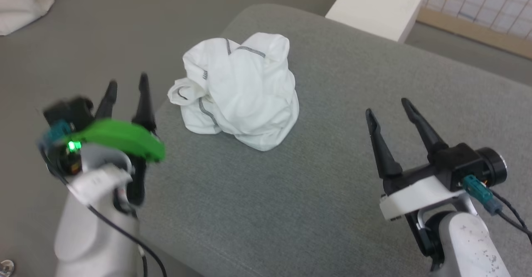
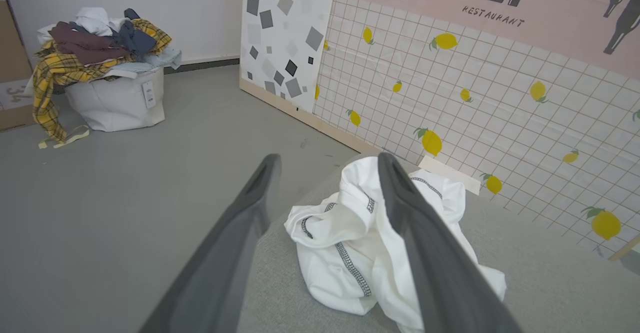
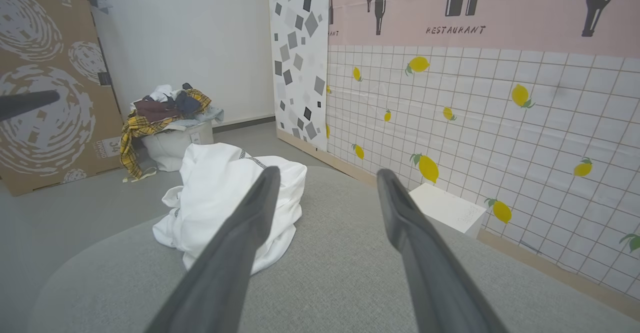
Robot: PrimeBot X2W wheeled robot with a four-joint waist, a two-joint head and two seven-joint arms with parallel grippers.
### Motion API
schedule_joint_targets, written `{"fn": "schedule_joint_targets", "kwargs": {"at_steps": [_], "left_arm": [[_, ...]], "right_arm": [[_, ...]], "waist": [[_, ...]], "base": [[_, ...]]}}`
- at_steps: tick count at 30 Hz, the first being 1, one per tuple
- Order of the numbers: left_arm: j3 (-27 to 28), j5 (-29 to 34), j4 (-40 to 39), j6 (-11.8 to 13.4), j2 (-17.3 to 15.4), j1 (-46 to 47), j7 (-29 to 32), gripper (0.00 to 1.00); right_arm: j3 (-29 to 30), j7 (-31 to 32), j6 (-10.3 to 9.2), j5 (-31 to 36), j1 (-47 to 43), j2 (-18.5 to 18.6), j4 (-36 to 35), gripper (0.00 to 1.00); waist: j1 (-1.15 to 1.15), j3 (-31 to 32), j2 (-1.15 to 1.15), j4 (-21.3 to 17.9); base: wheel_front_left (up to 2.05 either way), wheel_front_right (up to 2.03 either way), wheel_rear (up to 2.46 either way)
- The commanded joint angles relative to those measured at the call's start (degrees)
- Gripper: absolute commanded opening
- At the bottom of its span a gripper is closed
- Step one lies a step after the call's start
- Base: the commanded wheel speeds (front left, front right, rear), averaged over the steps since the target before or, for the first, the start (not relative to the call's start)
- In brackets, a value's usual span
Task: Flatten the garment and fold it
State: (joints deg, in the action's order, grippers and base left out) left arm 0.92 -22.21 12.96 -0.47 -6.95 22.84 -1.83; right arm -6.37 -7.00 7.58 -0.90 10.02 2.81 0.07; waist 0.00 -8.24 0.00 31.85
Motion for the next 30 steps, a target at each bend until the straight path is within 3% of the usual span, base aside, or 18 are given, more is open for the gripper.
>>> {"fn": "schedule_joint_targets", "kwargs": {"at_steps": [1,4,10,17,25,30], "left_arm": [[0.58,-1.79,1.46,-0.65,-0.87,3.54,2.06,1.00],[1.37,-4.69,4.84,-1.65,-2.50,9.71,8.10,1.00],[4.29,-9.70,10.57,-0.93,-6.97,18.22,20.48,1.00],[7.63,-13.32,13.70,3.11,-11.56,20.03,32.80,1.00],[8.04,-13.97,15.74,7.82,-12.14,14.57,40.48,1.00],[7.15,-14.23,16.48,8.41,-11.30,11.04,42.90,1.00]], "right_arm": [[-0.34,0.29,-0.09,0.57,1.39,0.07,-0.59,1.00],[-0.83,0.38,-0.09,1.35,3.27,0.07,-1.14,1.00],[-2.55,-0.64,-0.09,1.60,7.53,0.07,-1.00,1.00],[-2.96,-2.69,-0.09,0.91,10.66,0.07,0.23,1.00],[-3.21,-4.41,-0.09,0.07,11.83,0.07,1.92,1.00],[-2.99,-5.08,-0.09,-0.37,11.97,0.07,3.09,1.00]], "waist": [[0.00,-8.79,0.00,-6.46],[0.00,-12.96,0.00,-9.48],[0.00,-20.36,0.00,-16.58],[0.00,-25.77,0.00,-22.68],[0.00,-27.13,0.00,-25.96],[0.00,-25.36,0.00,-26.08]], "base": [[0.00,0.00,0.00],[0.00,0.00,0.00],[0.00,0.00,0.00],[0.00,0.00,0.00],[0.00,0.00,0.00],[0.00,0.00,0.00]]}}
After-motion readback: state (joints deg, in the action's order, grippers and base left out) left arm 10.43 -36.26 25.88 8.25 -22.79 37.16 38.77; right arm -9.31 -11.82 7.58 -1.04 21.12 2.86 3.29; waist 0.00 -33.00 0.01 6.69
